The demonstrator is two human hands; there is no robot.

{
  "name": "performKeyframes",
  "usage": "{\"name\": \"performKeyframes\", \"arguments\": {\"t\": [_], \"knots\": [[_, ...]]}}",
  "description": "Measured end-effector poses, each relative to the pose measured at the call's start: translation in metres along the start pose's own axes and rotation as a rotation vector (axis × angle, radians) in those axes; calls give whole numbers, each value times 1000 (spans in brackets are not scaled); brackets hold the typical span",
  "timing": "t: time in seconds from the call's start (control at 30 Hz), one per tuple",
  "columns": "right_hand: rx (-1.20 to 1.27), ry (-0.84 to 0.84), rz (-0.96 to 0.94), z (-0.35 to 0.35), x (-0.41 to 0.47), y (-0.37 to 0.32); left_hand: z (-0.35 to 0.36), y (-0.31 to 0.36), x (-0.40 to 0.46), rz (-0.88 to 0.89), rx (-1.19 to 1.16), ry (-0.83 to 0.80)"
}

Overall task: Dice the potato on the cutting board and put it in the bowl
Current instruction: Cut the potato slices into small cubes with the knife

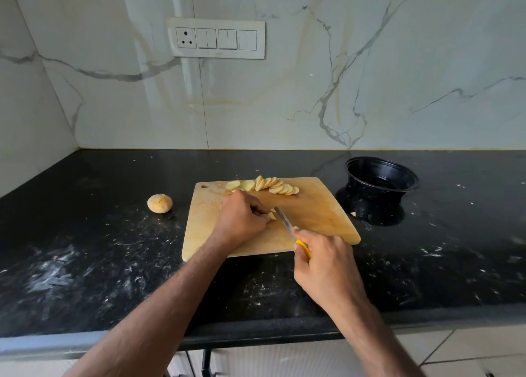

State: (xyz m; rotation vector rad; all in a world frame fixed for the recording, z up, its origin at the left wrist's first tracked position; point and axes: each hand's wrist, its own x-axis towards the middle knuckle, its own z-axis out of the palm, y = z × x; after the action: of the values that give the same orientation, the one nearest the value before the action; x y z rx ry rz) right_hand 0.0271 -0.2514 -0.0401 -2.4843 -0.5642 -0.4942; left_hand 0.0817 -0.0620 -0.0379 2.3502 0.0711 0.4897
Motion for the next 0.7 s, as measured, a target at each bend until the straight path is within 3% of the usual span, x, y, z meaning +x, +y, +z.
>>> {"name": "performKeyframes", "arguments": {"t": [0.7], "knots": [[-125, -86, -50, 21, 25, -18, 3, -4, 4, -4, 27, -31]]}}
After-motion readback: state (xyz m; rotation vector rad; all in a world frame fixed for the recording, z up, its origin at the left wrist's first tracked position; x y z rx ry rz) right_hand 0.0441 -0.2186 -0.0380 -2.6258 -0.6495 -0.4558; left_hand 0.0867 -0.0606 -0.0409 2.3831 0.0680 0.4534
